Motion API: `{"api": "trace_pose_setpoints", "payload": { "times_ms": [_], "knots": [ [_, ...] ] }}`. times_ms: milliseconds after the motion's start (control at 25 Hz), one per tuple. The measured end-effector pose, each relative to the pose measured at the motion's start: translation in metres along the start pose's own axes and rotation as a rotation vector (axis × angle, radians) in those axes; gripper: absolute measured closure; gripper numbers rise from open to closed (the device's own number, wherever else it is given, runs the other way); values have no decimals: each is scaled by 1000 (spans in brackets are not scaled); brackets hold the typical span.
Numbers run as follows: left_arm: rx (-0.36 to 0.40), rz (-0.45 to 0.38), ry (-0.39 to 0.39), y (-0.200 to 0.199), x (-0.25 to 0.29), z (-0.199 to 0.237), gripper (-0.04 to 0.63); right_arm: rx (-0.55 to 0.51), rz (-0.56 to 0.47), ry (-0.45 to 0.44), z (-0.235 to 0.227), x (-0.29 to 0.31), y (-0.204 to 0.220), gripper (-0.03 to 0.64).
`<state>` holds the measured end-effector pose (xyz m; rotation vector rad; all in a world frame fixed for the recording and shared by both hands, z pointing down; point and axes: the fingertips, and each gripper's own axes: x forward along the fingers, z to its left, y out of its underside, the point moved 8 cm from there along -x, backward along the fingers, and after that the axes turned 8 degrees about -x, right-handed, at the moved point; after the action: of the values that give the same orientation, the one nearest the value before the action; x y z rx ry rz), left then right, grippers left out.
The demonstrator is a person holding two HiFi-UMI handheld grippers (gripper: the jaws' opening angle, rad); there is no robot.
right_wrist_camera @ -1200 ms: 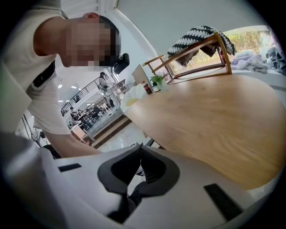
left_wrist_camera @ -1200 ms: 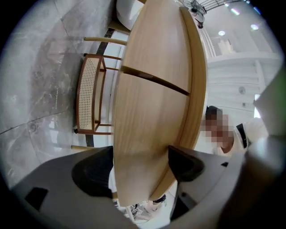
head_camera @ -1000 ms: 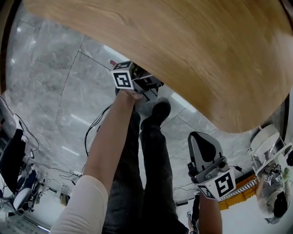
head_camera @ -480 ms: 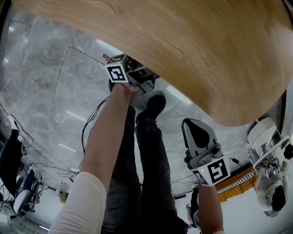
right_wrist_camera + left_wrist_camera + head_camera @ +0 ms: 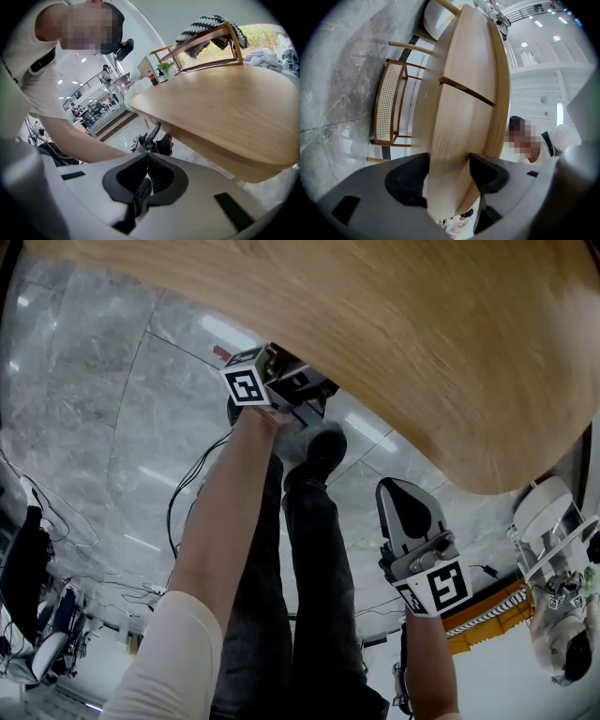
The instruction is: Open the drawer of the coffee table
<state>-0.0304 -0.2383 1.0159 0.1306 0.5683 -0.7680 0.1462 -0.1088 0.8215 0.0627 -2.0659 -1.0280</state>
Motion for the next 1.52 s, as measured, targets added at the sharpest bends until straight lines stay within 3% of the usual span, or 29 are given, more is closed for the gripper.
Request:
{"api": "trace_pose_setpoints", "payload": {
  "times_ms": [440,520,640,840,1120,1240,1360,1520],
  "knots": [
    [20,41,68,2,1,3,320,35,6,-5,4,-2,20,599],
    [25,59,111,3,2,2,271,33,17,-10,2,-1,25,598],
    [33,65,143,2,3,3,250,36,26,-12,1,-1,30,599],
    [25,20,114,3,-3,8,225,61,32,-14,-4,-2,32,599],
    [74,81,147,0,13,3,153,67,39,-27,-8,6,29,599],
    [76,90,178,0,15,0,155,62,41,-35,-7,10,29,599],
    [67,68,158,2,16,3,160,64,40,-37,-6,9,31,599],
    [56,36,113,3,15,10,279,73,36,-34,-6,9,33,600]
  ]
}}
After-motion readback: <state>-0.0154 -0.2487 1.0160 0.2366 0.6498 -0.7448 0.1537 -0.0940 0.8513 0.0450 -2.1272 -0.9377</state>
